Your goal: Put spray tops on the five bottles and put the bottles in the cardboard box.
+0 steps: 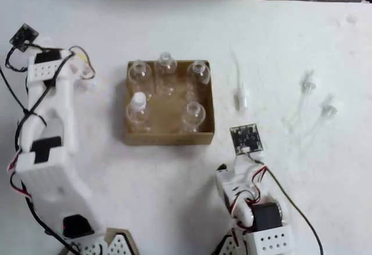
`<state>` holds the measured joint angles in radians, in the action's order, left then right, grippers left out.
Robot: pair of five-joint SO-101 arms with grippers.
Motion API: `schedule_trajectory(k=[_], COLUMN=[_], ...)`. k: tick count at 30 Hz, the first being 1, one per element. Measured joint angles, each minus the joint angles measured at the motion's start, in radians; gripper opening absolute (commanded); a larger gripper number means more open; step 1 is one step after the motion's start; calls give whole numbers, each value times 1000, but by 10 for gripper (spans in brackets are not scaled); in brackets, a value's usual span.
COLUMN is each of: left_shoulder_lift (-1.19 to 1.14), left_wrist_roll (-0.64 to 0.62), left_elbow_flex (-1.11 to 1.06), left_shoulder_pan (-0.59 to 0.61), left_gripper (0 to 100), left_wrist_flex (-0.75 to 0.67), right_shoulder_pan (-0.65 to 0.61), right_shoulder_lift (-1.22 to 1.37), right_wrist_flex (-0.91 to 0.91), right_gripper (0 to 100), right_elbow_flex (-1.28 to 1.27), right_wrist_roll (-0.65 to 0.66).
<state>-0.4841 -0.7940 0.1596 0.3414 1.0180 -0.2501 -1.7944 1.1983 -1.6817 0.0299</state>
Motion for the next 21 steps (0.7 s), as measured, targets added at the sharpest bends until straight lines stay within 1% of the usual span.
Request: schedule_trajectory(k=[7, 13, 21], left_shoulder_lift=[-91, -166, -310], left_wrist_roll=[-6, -9, -9], left_elbow_flex=[74, 140, 282], left_shoulder_pan=[0, 28, 48], left_gripper=[177, 177, 177], left_wrist_flex=[-5, -5, -5], right_shoulder_pan=[0, 0, 0], right_shoulder_lift=[0, 0, 0], right_wrist_flex=[0, 0, 0], right_gripper=[163, 163, 163], right_elbow_flex=[0, 0, 0], right_wrist_roll=[0, 0, 0])
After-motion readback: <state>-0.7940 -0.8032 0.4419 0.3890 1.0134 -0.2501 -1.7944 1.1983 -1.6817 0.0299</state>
